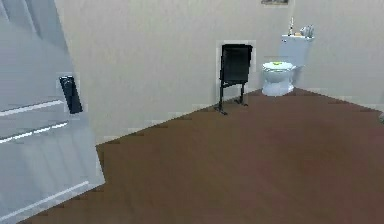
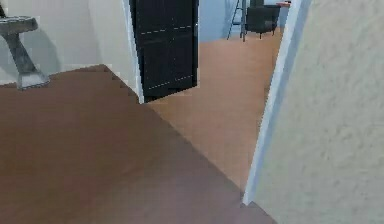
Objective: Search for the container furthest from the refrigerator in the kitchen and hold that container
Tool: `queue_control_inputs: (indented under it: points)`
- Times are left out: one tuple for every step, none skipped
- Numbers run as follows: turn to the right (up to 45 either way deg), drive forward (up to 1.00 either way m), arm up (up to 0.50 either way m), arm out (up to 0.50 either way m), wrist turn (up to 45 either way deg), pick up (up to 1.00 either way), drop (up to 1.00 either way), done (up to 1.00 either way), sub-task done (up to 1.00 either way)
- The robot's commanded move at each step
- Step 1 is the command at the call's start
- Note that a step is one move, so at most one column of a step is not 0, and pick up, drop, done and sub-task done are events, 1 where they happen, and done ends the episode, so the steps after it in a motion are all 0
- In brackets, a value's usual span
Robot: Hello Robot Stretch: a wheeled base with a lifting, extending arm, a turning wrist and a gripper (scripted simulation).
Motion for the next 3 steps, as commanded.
queue_control_inputs:
  points:
    - [0.0, 0.15, 0.0, 0.0, 0.0, 0.0, 0.0, 0.0, 0.0]
    - [-45.0, 0.0, 0.0, 0.0, 0.0, 0.0, 0.0, 0.0, 0.0]
    - [-15.0, 0.0, 0.0, 0.0, 0.0, 0.0, 0.0, 0.0, 0.0]
